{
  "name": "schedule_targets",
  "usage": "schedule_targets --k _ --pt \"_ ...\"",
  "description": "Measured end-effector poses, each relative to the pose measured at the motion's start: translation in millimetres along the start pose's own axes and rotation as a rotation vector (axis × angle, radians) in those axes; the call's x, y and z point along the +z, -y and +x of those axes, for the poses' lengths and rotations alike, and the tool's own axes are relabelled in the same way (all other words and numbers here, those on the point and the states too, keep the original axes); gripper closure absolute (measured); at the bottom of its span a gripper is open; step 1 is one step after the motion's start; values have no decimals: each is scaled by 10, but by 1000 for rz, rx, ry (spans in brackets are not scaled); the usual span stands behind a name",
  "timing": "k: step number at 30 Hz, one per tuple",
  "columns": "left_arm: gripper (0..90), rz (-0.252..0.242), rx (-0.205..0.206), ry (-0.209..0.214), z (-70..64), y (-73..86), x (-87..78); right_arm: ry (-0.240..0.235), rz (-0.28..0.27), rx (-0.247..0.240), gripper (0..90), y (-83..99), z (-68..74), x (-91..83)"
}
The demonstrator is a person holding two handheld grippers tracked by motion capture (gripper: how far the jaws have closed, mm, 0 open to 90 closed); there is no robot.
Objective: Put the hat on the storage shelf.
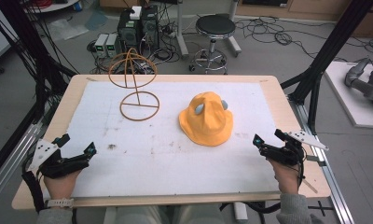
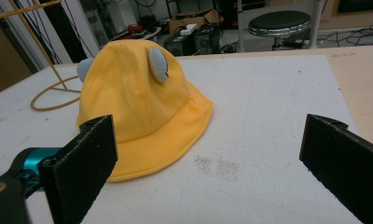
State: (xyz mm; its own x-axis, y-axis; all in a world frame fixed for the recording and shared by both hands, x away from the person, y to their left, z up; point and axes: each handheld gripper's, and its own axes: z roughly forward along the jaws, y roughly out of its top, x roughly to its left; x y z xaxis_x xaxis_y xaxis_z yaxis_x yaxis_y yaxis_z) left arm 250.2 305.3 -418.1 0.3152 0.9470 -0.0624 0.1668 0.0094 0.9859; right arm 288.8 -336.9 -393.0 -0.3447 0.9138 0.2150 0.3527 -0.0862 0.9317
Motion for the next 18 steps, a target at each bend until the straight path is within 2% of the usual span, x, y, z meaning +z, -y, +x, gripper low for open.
schedule_targets --k 4,8,12,18 --pt "23 -25 0 2 -12 -23 -19 1 -10 -13 37 -19 33 10" --pt "23 -30 2 0 -1 -14 -34 -13 -28 -17 36 -82 102 -11" --pt "23 -25 -15 -10 44 13 -54 -19 -52 -18 36 -131 150 -27" --pt "23 -27 -17 -14 75 23 -101 -22 -28 -32 37 -118 185 46"
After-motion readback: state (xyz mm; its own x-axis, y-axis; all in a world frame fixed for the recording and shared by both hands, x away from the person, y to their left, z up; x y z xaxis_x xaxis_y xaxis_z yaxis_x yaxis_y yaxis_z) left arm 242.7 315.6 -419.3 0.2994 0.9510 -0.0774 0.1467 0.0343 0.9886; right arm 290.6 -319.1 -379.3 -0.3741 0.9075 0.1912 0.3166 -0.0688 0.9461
